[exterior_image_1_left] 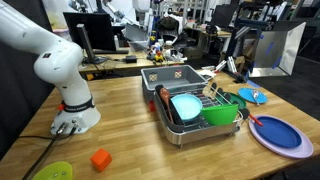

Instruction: Pick the knife and put it on the blue cup

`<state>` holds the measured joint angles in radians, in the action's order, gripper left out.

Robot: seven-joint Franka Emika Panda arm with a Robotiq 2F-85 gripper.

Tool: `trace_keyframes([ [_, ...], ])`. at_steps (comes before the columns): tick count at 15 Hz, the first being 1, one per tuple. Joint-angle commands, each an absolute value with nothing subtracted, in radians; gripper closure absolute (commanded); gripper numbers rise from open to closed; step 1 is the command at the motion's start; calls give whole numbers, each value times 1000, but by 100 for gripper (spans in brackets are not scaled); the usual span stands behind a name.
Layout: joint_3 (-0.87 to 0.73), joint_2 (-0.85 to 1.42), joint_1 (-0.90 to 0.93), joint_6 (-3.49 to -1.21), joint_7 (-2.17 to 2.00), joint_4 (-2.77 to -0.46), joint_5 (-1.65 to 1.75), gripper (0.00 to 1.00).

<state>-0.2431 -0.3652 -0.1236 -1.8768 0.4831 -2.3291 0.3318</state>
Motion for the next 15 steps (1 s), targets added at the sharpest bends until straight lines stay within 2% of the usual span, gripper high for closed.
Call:
trace_keyframes([
  [1, -239, -365, -128, -1876, 484, -2328, 330, 0],
  [8, -238, -322, -120, -1938, 494, -2300, 333, 0],
  [15, -218, -123, -78, -2118, 526, -2197, 247, 0],
])
